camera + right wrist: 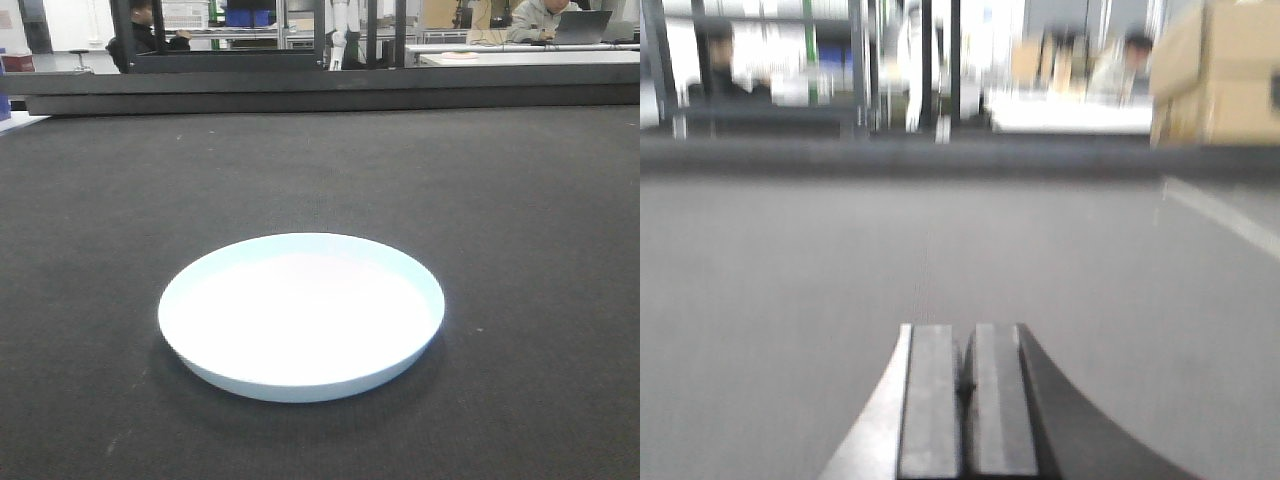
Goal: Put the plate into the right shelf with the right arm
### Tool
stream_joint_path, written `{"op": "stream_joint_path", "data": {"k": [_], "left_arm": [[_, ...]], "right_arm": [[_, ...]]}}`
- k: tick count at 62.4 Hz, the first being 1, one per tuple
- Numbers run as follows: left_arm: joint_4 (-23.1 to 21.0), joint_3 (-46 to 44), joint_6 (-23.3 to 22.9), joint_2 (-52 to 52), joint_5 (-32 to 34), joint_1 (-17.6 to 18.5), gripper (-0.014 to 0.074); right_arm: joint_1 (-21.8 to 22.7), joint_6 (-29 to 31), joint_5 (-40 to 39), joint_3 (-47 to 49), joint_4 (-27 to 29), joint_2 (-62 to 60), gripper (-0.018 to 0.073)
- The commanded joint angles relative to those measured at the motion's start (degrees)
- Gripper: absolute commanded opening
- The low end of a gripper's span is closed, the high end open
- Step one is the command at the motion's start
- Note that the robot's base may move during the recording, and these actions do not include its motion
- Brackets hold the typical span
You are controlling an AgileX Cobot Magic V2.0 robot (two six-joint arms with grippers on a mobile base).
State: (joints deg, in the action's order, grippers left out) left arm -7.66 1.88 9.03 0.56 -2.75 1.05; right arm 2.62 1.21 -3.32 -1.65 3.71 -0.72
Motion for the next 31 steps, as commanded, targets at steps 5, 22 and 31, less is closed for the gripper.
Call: {"op": "stream_joint_path", "data": {"k": [5,22,31], "left_arm": [[-0.5,0.6,-0.4,0.6,5.2,0.1,-0.0128],[-0.5,0.6,-0.4,0.6,5.2,0.1,-0.0128],[-0.5,0.6,-0.4,0.6,5.2,0.1,-0.0128]], "right_arm": [[0.3,0.2,-3.2,6.9,-0.5,-0.2,0.0055],[0.2,0.2,22.3,25.8,5.3,10.5,0.0055],[0.2,0.2,34.3,32.9,5.3,21.3,0.0055]]}}
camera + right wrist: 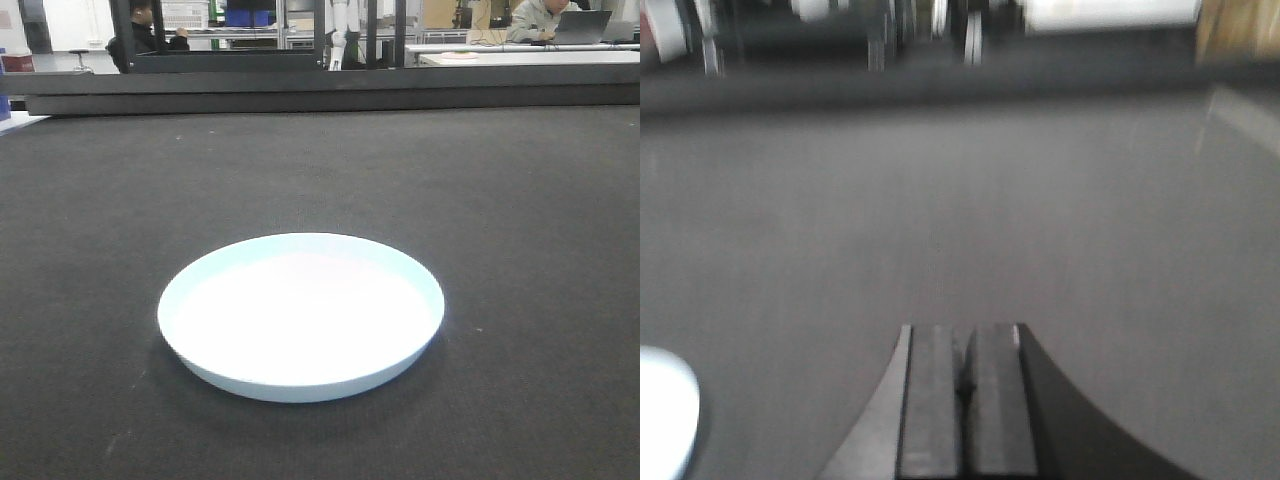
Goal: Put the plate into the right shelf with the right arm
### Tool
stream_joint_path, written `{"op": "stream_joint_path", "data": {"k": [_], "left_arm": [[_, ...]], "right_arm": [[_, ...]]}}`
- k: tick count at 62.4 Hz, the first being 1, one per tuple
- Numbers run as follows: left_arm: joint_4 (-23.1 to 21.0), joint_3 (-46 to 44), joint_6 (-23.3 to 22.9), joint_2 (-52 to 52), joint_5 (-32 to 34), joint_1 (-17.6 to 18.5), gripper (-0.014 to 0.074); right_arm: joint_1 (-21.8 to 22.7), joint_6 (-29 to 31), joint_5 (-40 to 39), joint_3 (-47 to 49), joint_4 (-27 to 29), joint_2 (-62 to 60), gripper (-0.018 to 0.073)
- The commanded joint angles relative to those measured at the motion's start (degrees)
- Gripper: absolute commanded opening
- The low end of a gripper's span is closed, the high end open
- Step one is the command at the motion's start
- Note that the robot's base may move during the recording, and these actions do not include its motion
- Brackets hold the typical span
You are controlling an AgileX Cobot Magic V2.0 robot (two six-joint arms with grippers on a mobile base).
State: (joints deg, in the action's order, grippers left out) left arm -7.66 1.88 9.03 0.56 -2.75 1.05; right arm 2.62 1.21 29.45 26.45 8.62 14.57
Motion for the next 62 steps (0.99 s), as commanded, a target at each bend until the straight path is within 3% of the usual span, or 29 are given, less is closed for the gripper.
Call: {"op": "stream_joint_path", "data": {"k": [1,16,27,39,44,49,58,62], "left_arm": [[-0.5,0.6,-0.4,0.6,5.2,0.1,-0.0128],[-0.5,0.6,-0.4,0.6,5.2,0.1,-0.0128],[-0.5,0.6,-0.4,0.6,5.2,0.1,-0.0128],[-0.5,0.6,-0.4,0.6,5.2,0.1,-0.0128],[-0.5,0.6,-0.4,0.6,5.2,0.1,-0.0128],[-0.5,0.6,-0.4,0.6,5.2,0.1,-0.0128],[-0.5,0.6,-0.4,0.6,5.2,0.1,-0.0128],[-0.5,0.6,-0.4,0.6,5.2,0.1,-0.0128]], "right_arm": [[0.2,0.2,2.0,5.2,0.4,7.0,0.0055],[-3.1,-0.5,4.4,10.4,-5.5,22.8,0.0055],[-8.7,-10.6,9.1,13.4,-6.1,32.9,0.0055],[-16.8,-23.5,14.4,18.5,-12.3,43.9,0.0057],[-20.6,-25.4,16.3,21.2,-13.5,48.1,0.0068],[-24.3,-25.6,17.2,23.7,-13.3,52.1,0.0161],[-28.9,-25.9,19.8,29.1,-11.7,60.0,0.0508],[-29.8,-26.0,22.9,32.2,-9.2,63.7,0.0559]]}}
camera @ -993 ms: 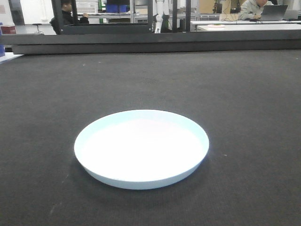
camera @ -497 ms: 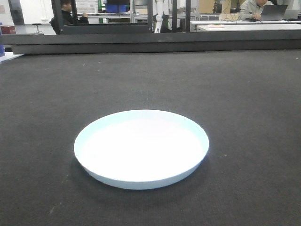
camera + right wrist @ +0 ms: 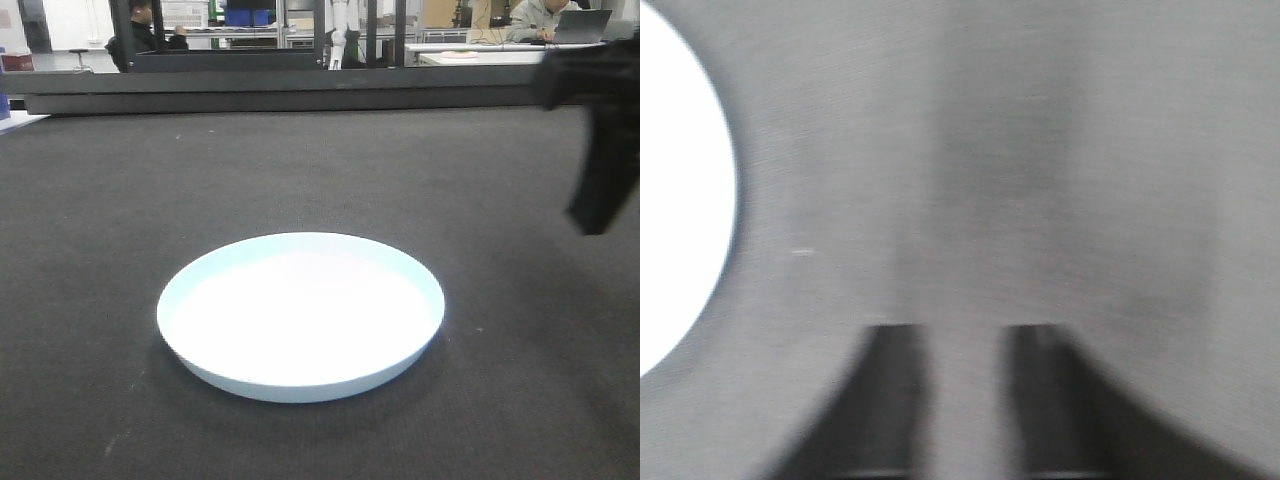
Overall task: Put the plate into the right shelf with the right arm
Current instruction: 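Lower the open right gripper onto the rim of the white plate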
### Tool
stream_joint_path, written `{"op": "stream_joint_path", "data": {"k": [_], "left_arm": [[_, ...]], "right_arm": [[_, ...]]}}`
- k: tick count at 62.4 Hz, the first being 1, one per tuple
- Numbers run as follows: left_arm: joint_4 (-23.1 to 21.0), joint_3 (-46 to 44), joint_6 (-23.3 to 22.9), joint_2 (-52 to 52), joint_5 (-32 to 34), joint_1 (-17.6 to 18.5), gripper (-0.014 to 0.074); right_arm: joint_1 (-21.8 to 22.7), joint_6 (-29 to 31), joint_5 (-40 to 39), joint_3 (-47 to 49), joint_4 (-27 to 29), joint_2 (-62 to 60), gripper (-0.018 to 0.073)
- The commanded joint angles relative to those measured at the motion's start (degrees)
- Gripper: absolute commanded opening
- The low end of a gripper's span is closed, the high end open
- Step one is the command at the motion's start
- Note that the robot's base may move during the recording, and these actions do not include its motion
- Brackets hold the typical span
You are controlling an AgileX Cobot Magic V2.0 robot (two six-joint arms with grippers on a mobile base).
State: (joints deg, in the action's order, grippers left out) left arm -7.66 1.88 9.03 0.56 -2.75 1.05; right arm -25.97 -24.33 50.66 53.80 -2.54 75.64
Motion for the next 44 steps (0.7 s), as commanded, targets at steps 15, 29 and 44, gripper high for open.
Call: {"op": "stream_joint_path", "data": {"k": [15,29,44], "left_arm": [[-0.5,0.6,-0.4,0.6,5.2,0.1,-0.0128],[-0.5,0.6,-0.4,0.6,5.2,0.1,-0.0128],[-0.5,0.6,-0.4,0.6,5.2,0.1,-0.0128]], "right_arm": [[-3.8,-0.4,9.9,15.3,4.3,14.0,0.0557],[-5.3,-2.4,8.9,20.2,6.6,20.3,0.0557],[-5.5,-3.3,8.2,23.3,6.6,25.0,0.0557]]}}
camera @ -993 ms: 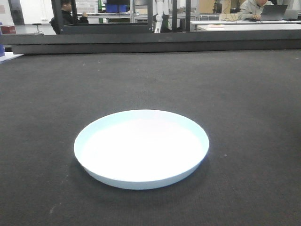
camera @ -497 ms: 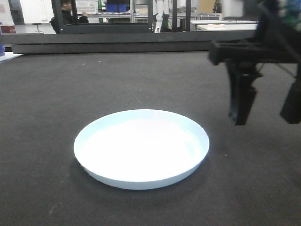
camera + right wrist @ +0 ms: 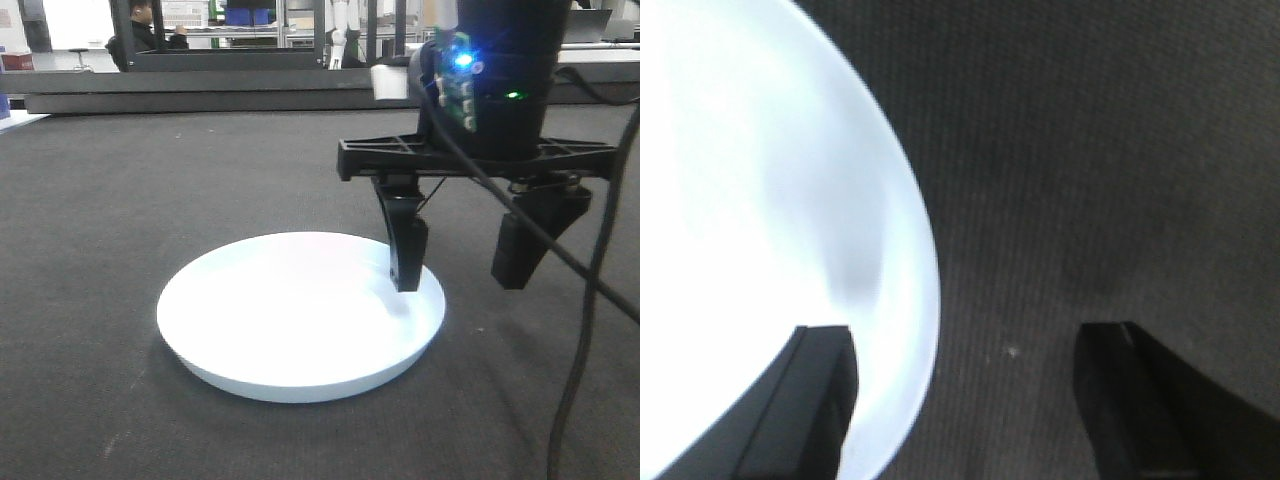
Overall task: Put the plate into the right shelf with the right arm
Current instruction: 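Lower the open right gripper onto the rim of the white plate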
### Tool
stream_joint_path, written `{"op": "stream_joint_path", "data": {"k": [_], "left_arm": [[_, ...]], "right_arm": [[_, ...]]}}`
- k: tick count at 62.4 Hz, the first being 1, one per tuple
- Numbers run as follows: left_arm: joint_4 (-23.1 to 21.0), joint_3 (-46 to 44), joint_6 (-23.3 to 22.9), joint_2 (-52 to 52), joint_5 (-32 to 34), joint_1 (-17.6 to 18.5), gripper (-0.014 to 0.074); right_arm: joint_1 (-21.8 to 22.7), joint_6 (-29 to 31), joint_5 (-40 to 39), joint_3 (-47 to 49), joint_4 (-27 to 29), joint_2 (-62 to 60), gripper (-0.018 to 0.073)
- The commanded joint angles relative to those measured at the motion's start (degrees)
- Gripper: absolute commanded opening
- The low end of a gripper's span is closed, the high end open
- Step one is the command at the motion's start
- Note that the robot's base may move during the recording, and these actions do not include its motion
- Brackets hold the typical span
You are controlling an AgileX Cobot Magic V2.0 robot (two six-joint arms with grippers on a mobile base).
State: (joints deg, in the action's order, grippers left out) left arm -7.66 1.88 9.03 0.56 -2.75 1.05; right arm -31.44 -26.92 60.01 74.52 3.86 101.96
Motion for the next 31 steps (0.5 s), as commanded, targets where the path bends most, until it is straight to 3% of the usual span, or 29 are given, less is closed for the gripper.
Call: {"op": "stream_joint_path", "data": {"k": [1,10,31], "left_arm": [[-0.5,0.6,-0.4,0.6,5.2,0.1,-0.0128],[-0.5,0.6,-0.4,0.6,5.2,0.1,-0.0128],[-0.5,0.6,-0.4,0.6,5.2,0.1,-0.0128]], "right_arm": [[0.0,-0.7,-1.4,2.6,0.2,-1.1,0.0556],[0.0,-1.8,-2.9,2.5,-0.6,0.8,0.0480],[0.0,-1.9,-4.0,2.5,-1.3,-1.1,0.0042]]}}
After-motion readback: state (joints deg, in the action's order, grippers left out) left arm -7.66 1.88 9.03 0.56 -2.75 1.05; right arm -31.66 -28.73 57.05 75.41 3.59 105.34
